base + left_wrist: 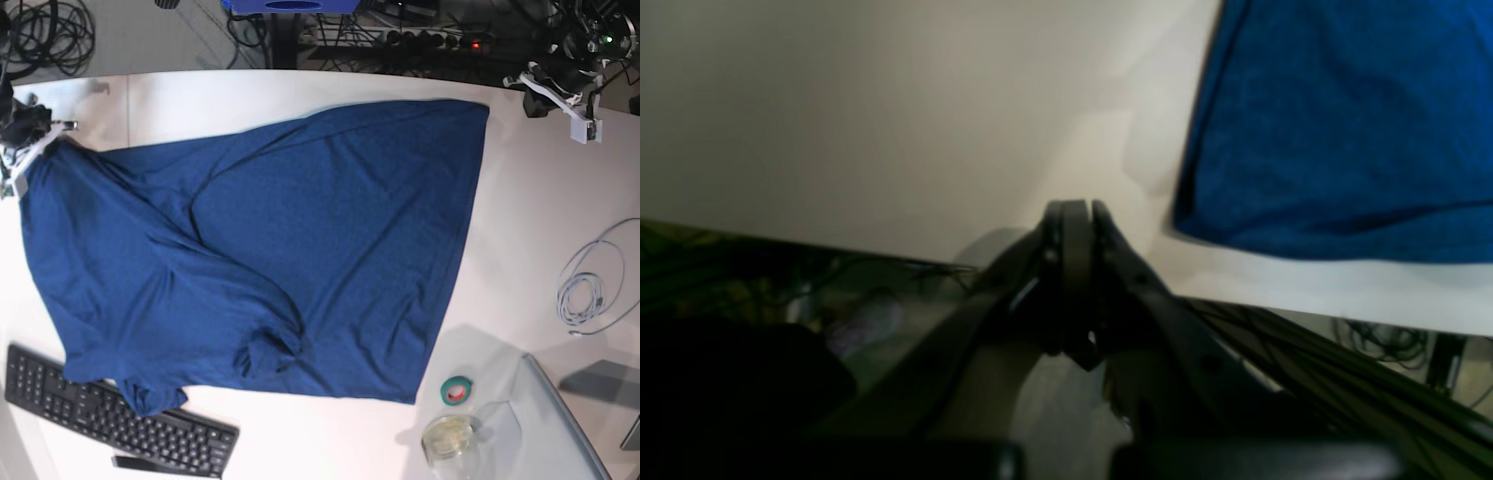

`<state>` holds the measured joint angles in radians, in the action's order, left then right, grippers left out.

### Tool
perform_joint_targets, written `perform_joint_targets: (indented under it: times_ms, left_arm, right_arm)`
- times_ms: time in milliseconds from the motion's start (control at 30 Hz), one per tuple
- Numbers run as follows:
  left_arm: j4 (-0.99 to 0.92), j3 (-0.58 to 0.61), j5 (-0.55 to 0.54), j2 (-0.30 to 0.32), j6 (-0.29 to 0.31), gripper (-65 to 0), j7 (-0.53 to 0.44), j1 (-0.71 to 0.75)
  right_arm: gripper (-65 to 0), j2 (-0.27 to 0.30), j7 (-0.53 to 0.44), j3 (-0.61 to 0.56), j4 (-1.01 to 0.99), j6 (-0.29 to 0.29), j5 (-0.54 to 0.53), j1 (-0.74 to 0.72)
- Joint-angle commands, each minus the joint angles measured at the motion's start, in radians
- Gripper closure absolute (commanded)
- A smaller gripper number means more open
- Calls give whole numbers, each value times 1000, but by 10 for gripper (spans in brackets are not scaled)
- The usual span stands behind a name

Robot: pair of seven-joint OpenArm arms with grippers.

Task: Layout the t-shirt on the table in an organized manner, then fold the t-shirt properly
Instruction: 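Hold the shirt corner with the right gripper and drag it outward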

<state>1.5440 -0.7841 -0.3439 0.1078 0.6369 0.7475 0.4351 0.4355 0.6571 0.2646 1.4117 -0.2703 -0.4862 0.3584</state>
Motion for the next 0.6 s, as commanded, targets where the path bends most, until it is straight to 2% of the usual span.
perform_joint_targets:
  times_ms: [0,67,167,233,567]
  left_arm:
    - [14,-5,-8,10,7,0,-16,5]
    - [17,-5,-8,10,7,0,-16,5]
    - [19,-5,-8,10,7,0,-16,5]
    - [19,-5,-8,10,7,0,-16,5]
    - [19,-5,-8,11,7,0,-16,5]
  right_arm:
    - [0,24,-9,6,8,-2,-1,-3]
    - [0,23,-9,2,7,-17,-1,-3]
    - [0,19,2,8,5,-79,1,6]
    - [0,21,16,8,5,-97,2,12]
    - [0,26,11,9,-1,-97,4,26]
